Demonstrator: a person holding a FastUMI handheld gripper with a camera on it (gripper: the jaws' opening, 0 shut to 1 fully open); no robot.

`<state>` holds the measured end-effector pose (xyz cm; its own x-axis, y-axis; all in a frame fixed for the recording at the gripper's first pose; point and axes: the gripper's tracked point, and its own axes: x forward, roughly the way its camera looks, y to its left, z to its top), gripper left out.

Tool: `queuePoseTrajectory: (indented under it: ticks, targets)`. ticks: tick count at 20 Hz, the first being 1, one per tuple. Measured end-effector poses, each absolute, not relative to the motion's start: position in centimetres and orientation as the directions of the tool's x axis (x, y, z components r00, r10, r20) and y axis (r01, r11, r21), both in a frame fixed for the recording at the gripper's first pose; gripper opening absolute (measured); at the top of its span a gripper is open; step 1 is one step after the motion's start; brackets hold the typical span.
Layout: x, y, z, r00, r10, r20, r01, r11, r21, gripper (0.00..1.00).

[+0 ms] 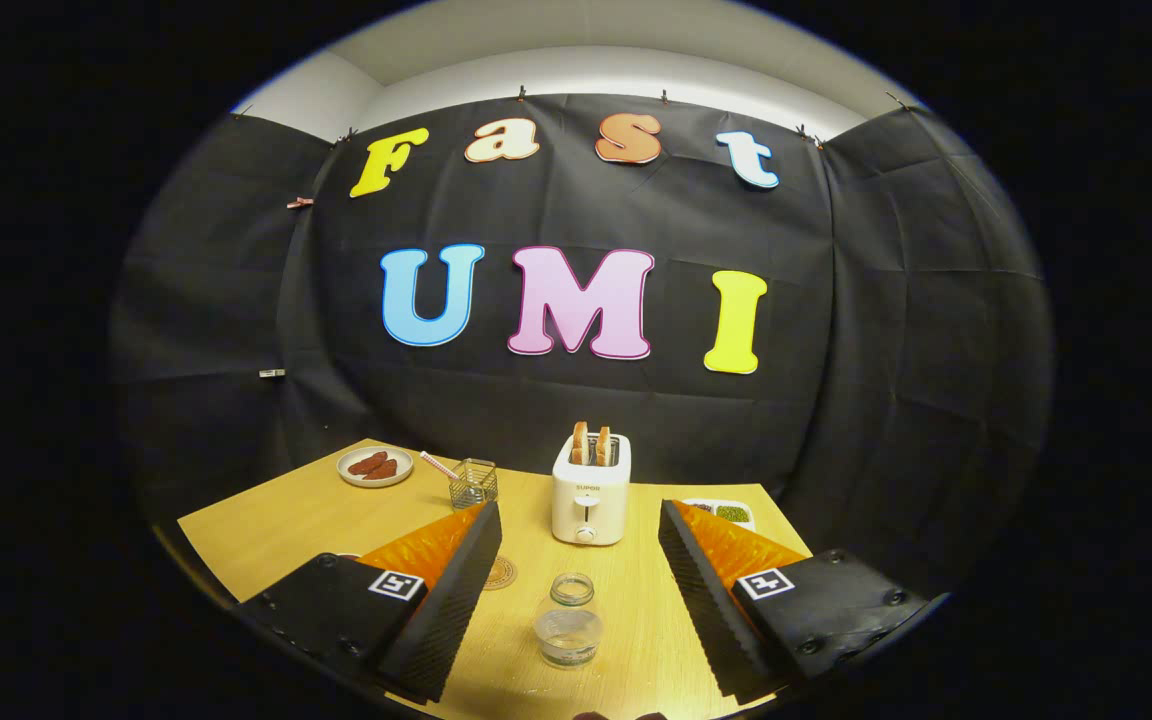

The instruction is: Take the bottle from table, then pour the juice into the cup, finally place the bottle on the coaster

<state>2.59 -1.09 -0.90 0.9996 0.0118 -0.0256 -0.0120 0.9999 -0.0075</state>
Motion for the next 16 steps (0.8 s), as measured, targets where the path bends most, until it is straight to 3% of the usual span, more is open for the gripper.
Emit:
queuePoseTrajectory:
  ticks: [16]
  targets:
    - [3.1,-1.5,-2.5,0.999,0.040,-0.036,-0.040,0.999,0.002,0.97]
